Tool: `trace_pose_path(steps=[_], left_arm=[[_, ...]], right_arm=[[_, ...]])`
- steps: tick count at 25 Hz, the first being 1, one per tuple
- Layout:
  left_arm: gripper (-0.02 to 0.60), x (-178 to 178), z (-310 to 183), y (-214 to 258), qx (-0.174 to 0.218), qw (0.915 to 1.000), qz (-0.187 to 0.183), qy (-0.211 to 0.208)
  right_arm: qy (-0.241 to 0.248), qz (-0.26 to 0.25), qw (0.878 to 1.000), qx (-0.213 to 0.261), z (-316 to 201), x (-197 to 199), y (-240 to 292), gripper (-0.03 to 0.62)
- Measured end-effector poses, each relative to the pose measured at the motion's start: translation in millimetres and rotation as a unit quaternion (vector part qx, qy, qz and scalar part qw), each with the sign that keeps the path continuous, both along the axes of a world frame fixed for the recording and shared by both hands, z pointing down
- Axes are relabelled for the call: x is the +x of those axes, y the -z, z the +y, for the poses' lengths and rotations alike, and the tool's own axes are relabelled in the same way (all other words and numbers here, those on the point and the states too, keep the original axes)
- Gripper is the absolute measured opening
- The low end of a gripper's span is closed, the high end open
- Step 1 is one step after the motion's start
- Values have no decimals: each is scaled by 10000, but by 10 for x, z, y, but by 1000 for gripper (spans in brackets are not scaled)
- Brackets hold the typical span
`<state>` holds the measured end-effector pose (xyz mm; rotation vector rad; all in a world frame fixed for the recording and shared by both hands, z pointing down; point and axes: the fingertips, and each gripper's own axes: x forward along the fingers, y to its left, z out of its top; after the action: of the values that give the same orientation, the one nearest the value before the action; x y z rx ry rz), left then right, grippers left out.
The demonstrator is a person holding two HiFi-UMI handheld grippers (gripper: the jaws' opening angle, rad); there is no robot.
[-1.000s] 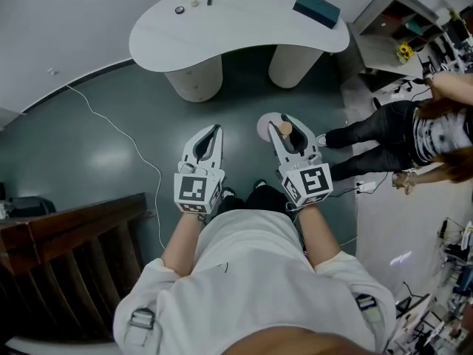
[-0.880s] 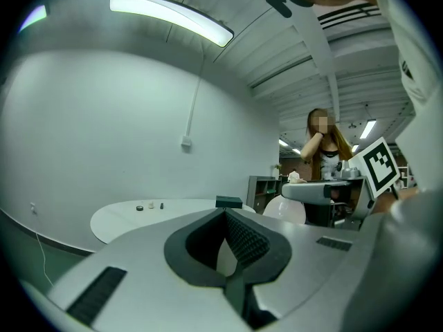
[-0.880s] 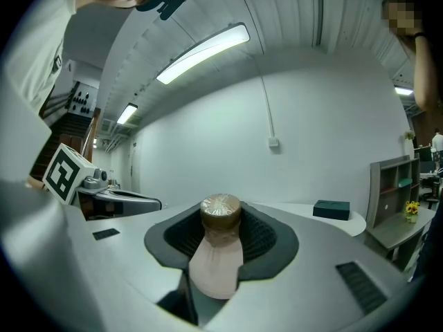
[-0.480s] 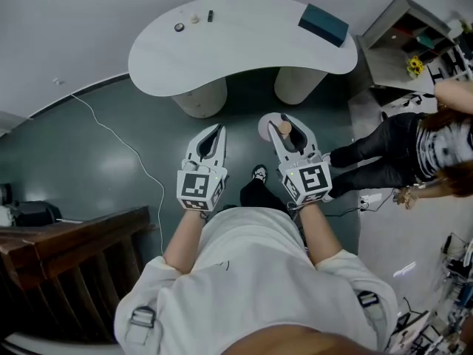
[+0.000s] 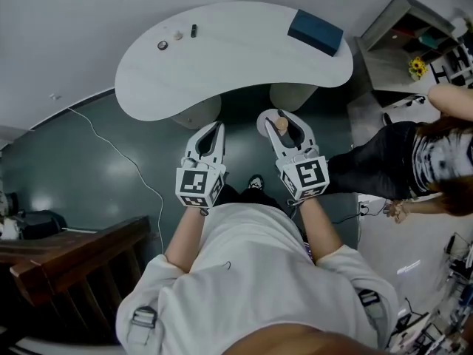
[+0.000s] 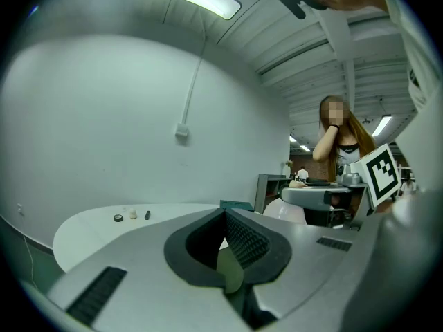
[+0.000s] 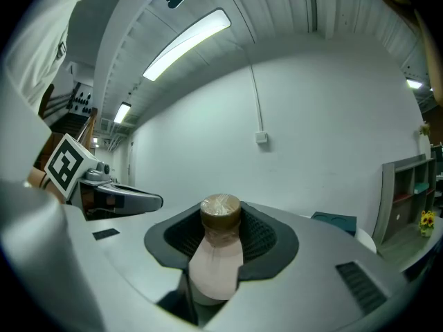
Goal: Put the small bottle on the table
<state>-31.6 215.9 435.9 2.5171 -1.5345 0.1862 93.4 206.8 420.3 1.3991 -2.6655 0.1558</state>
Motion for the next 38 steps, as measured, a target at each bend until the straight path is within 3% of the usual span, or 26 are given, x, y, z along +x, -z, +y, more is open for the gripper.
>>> trace_pose_path(steps=[13, 25, 32, 38], left_arm=[[12, -178, -1211, -261, -169, 9998, 12, -114], [12, -649, -2712, -396, -273, 9965, -20, -785], [12, -800, -3149, -633, -510, 9947, 44, -888], [11, -729, -3549, -760, -697, 9936, -3, -891]], right_arm=[[-169, 90, 9995, -236, -1098, -113, -248, 129], [-836, 42, 9956, -410, -2510, -506, -374, 129], [-957, 109, 9938, -556, -2986, -661, -525, 129], [-969, 72, 9929, -688, -3489, -564, -651, 129]])
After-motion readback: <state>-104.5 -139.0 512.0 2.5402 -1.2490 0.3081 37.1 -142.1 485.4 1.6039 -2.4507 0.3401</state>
